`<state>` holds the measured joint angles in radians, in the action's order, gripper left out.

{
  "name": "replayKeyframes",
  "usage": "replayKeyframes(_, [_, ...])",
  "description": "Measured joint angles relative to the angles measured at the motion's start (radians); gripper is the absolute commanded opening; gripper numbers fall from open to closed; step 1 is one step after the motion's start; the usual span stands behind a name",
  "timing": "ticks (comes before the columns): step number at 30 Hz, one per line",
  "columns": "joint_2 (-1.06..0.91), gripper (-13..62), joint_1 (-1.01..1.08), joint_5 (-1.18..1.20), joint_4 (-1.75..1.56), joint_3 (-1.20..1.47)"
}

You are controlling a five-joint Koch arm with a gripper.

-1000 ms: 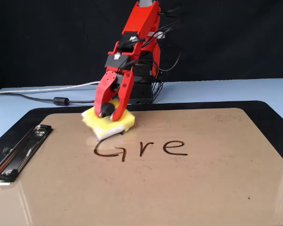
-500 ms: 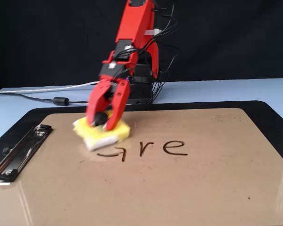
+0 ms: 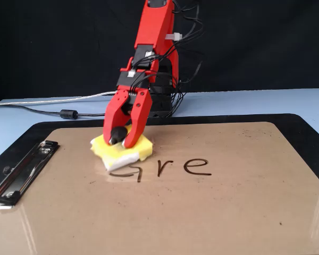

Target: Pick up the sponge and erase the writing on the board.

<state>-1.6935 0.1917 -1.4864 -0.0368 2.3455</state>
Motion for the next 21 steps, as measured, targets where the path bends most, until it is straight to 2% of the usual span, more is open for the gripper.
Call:
replayKeyframes(3, [0.081,-8.1,0.005,-0.006,-0.031,-0.061])
replayKeyframes(6, [-0.002,-8.1,0.035,-0.008,-0.057,0.046])
replayKeyframes(9, [-0.207,-8.1,0.046,-0.008,-0.057,0.276])
replayKeyframes(10, [-0.339,-8.1,0.052,-0.008,-0.055,0.388])
replayKeyframes(14, [-0.551,-8.1,0.037,-0.002,-0.035,0.517])
replayKeyframes(18, [-0.474,-8.1,0.015,-0.009,-0.032,0.456])
replayKeyframes(21, [-0.252,-8.0,-0.005,-0.011,-0.032,0.241])
